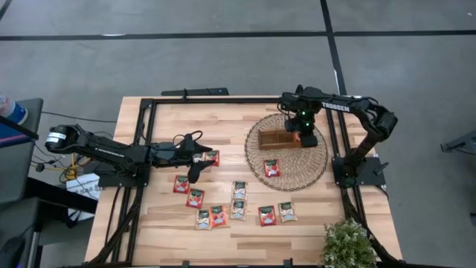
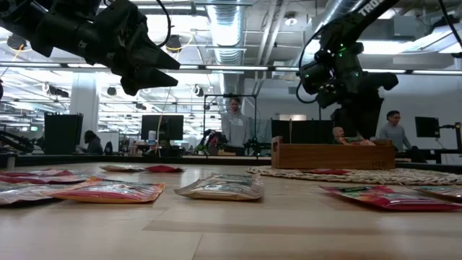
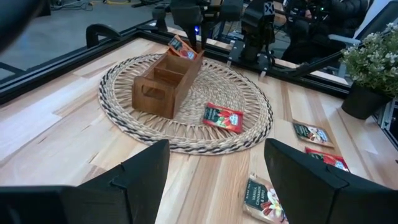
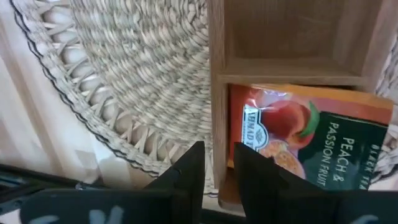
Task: Pick & Place Tea
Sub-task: Put the orange tea pack into the right compartment of the brown organizer
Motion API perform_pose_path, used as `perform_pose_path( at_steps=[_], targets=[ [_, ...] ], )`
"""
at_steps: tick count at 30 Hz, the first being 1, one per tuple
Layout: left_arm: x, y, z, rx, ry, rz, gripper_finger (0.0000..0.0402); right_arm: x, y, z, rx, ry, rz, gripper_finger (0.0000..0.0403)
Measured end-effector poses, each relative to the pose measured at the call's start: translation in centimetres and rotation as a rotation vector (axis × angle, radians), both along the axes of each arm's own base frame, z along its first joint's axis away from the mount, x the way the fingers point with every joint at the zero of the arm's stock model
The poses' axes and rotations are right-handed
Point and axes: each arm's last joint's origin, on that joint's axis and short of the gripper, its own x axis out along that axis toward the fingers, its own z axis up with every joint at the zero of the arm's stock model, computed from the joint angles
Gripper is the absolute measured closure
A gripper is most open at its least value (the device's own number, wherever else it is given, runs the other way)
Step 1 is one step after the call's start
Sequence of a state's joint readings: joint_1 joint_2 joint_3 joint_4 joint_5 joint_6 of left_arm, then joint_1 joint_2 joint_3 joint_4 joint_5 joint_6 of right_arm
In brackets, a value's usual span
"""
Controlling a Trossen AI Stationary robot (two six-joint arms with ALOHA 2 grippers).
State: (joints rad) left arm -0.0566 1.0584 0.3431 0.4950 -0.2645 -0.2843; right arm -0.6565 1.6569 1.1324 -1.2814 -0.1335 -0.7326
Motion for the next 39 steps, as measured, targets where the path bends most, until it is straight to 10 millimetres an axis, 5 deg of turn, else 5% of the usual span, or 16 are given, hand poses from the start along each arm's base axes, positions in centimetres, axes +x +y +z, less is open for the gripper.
perform_pose_path(
  at_steps=[18,39],
  targets=[
    [-0.1,0.0,-0.2,-0.016,0.019,0.004,0.0145,-1.4,-0.5,-2.1,0.002,-0.005,-0.055,0.0326],
    [-0.1,0.0,-0.2,-0.021,0.018,0.005,0.0145,-0.5,-1.8,-1.0,-0.058,-0.07,-0.119,0.0326]
  ],
)
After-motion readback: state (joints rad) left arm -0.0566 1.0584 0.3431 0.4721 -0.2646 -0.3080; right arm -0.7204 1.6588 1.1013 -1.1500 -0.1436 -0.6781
